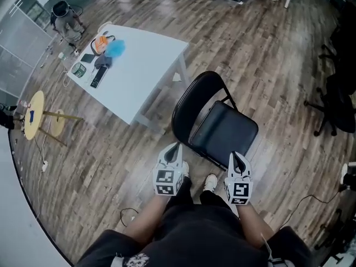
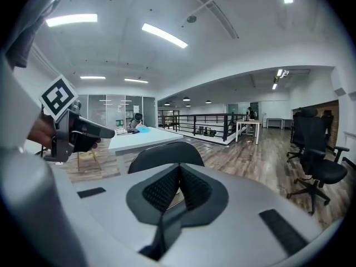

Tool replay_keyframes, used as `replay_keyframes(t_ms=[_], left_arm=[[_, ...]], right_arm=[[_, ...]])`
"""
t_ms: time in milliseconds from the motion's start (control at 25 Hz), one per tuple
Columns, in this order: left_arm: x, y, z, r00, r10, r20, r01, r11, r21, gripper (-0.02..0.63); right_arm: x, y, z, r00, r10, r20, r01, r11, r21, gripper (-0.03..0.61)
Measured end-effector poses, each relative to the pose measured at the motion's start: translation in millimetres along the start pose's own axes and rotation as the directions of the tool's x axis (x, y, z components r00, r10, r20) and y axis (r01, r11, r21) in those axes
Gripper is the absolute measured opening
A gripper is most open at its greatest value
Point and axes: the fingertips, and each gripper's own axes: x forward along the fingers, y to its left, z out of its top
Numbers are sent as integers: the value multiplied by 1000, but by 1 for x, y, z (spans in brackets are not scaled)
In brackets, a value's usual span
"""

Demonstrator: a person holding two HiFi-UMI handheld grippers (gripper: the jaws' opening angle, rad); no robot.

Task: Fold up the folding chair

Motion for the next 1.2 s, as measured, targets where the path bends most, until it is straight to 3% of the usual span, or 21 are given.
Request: replay_keyframes(t_ms=[240,480,640,760,800,840,880,1040,1200], left_arm=[[58,32,4,993,-21,-115,31,996,80,3],[116,76,4,976,-43,-211,81,982,170,11],[151,90,4,966,-68,-250,130,962,239,86],[167,90,-1,944,-95,-316,182,949,258,131],[171,89,-3,932,-104,-348,200,947,253,173],[174,88,-6,918,-111,-381,215,946,243,217],[178,87,-9,905,-117,-410,227,946,232,229],[197,84,-19,876,-119,-468,243,946,216,261],[219,79,-28,852,-115,-511,249,947,202,264]], right_arm=[[31,-22,-7,994,-97,-46,98,995,23,14],[69,-27,-33,973,-178,-145,195,975,111,14],[77,-37,-58,944,-254,-210,291,942,166,14],[77,-43,-82,926,-252,-280,312,930,194,15],[77,-44,-92,922,-235,-307,309,925,220,35],[77,-45,-102,919,-215,-332,304,920,248,128],[77,-46,-112,914,-196,-354,302,913,273,179],[77,-64,-158,886,-155,-437,322,884,338,219],[71,-93,-221,844,-113,-524,375,823,427,256]])
